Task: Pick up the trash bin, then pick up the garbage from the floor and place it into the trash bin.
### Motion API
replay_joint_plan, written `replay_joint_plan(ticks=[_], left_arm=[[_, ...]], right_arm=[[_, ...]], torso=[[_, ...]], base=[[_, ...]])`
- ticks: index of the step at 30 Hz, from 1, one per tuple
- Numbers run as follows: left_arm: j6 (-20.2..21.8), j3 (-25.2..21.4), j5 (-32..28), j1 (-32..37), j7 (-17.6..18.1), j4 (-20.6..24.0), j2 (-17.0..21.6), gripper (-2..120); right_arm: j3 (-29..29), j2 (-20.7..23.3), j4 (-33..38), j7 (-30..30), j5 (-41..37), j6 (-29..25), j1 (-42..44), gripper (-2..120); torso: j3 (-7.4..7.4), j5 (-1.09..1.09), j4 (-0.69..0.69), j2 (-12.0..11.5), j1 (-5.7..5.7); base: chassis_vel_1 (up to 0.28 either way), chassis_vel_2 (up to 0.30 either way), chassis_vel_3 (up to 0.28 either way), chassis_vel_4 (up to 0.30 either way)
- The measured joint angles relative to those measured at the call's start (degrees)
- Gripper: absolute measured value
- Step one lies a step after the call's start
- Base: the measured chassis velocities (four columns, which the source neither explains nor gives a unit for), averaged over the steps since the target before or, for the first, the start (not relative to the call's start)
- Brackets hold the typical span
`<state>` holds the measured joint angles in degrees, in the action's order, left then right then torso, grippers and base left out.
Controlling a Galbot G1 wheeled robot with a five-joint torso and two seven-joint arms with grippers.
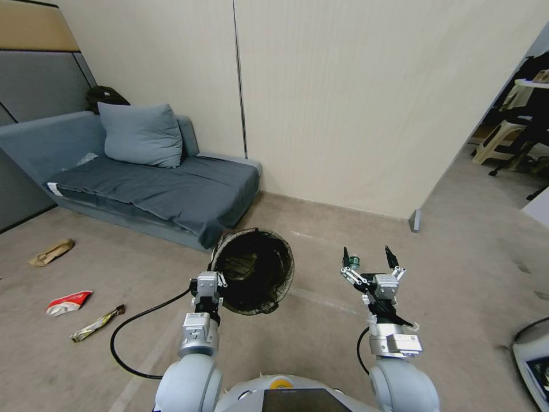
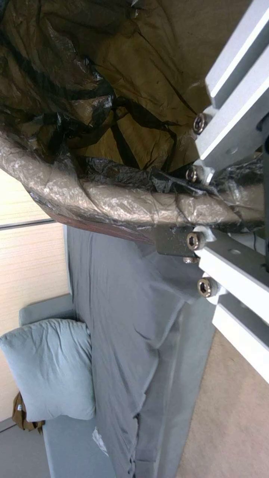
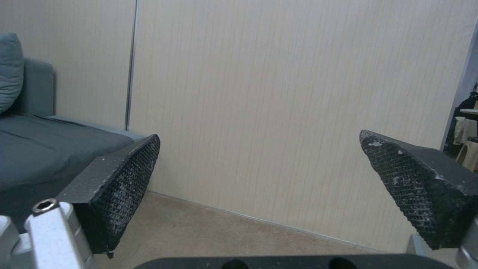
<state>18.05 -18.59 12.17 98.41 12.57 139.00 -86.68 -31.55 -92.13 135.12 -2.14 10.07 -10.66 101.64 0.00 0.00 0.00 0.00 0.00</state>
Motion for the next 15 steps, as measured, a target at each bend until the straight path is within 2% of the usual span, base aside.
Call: replay_joint_plan(ticks=[15], left_arm=[[-0.26,-0.1,0.26,-0.1,0.03,-0.33,-0.09,0]], right_arm=[[-0.05,0.0,-0.31,-0.02,-0.14,-0.01,-0.05,100]], torso=[[0.0,0.0,0.0,0.0,0.0]], base=[[-0.081,0.087,0.076,-0.094]])
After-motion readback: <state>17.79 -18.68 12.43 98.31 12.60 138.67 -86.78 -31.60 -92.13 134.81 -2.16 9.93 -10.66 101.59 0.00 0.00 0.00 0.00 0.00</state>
